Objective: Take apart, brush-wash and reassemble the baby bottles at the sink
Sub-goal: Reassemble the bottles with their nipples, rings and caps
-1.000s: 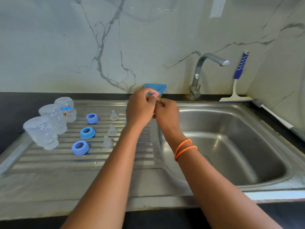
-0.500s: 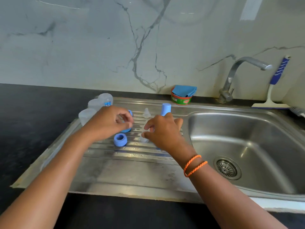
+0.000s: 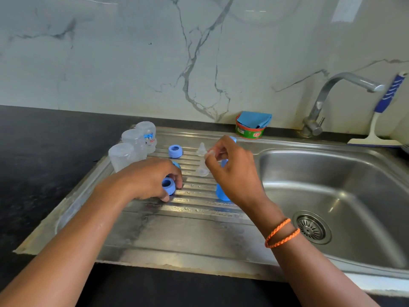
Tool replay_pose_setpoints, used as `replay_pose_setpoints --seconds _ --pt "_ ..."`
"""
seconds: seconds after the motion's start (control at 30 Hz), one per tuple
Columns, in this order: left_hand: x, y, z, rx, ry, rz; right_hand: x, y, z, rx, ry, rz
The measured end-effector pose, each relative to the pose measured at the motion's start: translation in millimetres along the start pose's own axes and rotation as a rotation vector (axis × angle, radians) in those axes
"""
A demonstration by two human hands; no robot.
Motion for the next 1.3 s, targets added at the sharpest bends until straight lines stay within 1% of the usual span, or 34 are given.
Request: replay_pose_setpoints --seconds 0.1,0.13,0.17,0.2,0.27,0.3,0.33,0.43,0.53,0.63,0.77,0.9,1.03,1.17,1.23,1.3 --pt "-0.3 -0.9 -6.7 -0.032 -0.005 -0.026 2.1 -0.5 -3.4 -0.001 0.095 0.028" --pt "-1.5 -1.2 -10.6 -0.068 -0.044 -0.012 1.8 -0.3 -3.6 -0.004 0.146 0.054" --pt "-4.1 -1.7 -14.8 -0.125 -0.136 0.016 1.0 0.0 -4.2 -0.009 0.198 0.075" --pt "-8.4 -1.6 -19.7 -0.19 -0.294 0.048 -0.1 1.1 -5.7 -0.019 0.232 0.087" --pt "-21.5 -1.5 -27.3 -0.296 -0.738 0.107 -2.9 2.6 -8.9 -0.053 0.244 0.093" --pt "-27.5 -0.8 -28.2 -0.321 -0.936 0.125 -3.5 3.3 -10.1 -0.066 0.242 0.091" --pt "-33.3 -0.6 -26.8 -0.327 -1.08 0.136 -3.2 3.0 -11.4 -0.074 0.238 0.082" --pt "-39.6 6.5 -11.8 -0.309 -1.328 0.148 -4.1 4.0 -14.0 -0.063 0.181 0.017" --pt "-37.9 11.1 -0.7 -0.264 -1.546 0.135 -4.1 4.7 -12.1 0.011 0.063 -0.054" --pt "-37.5 11.9 4.7 -0.225 -1.617 0.142 0.4 3.7 -9.5 0.078 0.021 -0.092" --pt "-37.5 9.8 8.4 -0.224 -1.682 0.107 8.2 2.1 -18.1 0.039 0.078 -0.08" --pt "-39.4 9.0 9.1 -0.244 -1.631 0.099 11.7 2.7 -20.4 0.054 0.053 -0.101" --pt "-41.1 8.8 10.5 -0.253 -1.616 0.079 9.5 2.9 -19.4 0.087 0.076 -0.079" --pt "-42.8 9.4 10.6 -0.254 -1.586 0.076 5.1 2.8 -13.4 0.13 0.069 -0.118" --pt "-44.7 8.2 10.8 -0.233 -1.581 0.095 2.9 2.4 -10.9 0.103 0.055 -0.152" --pt "-47.9 7.7 11.5 -0.201 -1.588 0.121 2.1 1.6 -10.4 0.041 0.022 -0.183"
Point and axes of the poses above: each hand's wrist, its own y-axis towards the middle knuckle, its own z-axis out of the palm, x = y × z, the point moved 1 cm from there along y, towards the middle knuckle, and after that the axes turned 10 degrees about y, right-handed, at the moved point
